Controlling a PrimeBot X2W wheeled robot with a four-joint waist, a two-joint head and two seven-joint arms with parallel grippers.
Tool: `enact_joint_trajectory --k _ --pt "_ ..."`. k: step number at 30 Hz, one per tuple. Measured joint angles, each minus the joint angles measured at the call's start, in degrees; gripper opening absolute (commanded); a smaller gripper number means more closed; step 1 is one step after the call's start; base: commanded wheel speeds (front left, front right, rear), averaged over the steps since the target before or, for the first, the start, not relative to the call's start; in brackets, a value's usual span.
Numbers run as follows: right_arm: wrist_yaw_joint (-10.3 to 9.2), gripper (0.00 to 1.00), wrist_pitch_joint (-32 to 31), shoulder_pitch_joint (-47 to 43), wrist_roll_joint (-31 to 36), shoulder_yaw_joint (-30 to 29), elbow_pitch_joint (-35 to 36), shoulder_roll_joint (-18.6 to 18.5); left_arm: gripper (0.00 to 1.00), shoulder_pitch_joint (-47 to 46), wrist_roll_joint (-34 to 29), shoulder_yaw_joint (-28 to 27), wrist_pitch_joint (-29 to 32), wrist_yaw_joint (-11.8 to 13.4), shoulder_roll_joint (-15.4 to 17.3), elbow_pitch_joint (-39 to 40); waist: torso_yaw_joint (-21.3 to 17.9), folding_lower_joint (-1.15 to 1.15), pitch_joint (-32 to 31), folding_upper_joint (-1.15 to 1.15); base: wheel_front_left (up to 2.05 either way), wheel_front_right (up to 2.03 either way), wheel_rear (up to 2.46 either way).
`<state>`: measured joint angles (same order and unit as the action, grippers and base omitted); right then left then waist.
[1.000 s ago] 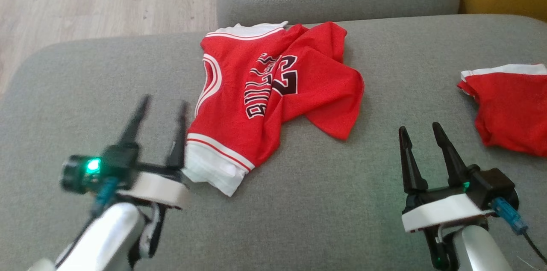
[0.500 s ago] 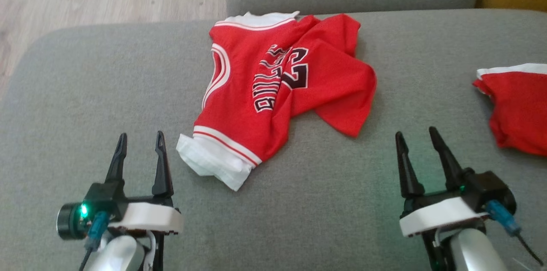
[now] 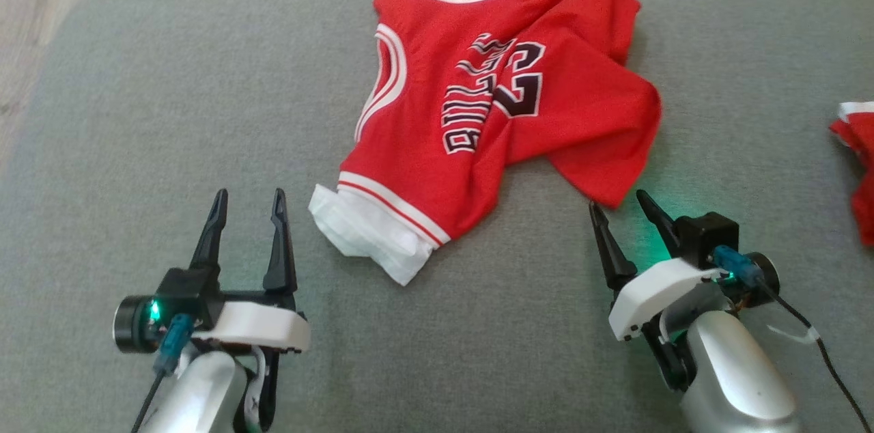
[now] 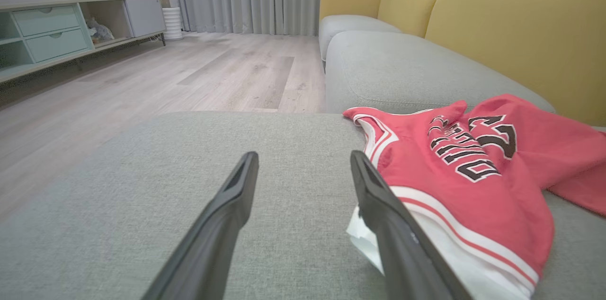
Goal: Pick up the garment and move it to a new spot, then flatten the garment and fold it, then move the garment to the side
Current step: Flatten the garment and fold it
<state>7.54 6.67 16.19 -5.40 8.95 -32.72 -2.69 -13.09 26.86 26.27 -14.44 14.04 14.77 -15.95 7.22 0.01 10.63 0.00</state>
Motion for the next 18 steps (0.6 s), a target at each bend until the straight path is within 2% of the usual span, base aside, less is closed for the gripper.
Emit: enact_joint_trajectory --k 13,14,15,16,18 --pt "0.00 1.00 1.8 6.6 -1.0 1.8 -9.7 -0.1 1.00 -1.1 -3.3 -2.3 0.0 -2.5 -2.8 -2.4 2.5 -0.01 1.9 0.00 0.00 0.00 0.00" --pt "0.00 0.95 1.9 6.8 -1.2 1.9 -10.2 -0.1 1.00 -1.1 -3.3 -2.4 0.0 -2.9 -2.9 -2.6 2.5 -0.01 1.9 0.00 0.00 0.00 0.00" --pt "0.00 0.42 2.1 7.0 -1.3 2.1 -10.6 -0.1 1.00 -1.1 -3.4 -2.6 0.0 -3.0 -3.0 -2.7 2.5 -0.01 1.8 0.00 0.00 0.00 0.00" --pt "0.00 0.00 2.4 7.2 -1.3 2.2 -11.1 -0.1 1.00 -1.1 -3.7 -2.8 0.0 -3.0 -3.0 -2.9 2.4 -0.01 1.8 0.00 0.00 0.00 0.00" --pt "0.00 0.00 3.0 7.4 -1.5 2.2 -11.9 -0.1 1.00 -1.1 -3.9 -3.6 0.0 -3.3 -3.1 -3.4 2.0 -0.01 1.5 0.00 0.00 0.00 0.00"
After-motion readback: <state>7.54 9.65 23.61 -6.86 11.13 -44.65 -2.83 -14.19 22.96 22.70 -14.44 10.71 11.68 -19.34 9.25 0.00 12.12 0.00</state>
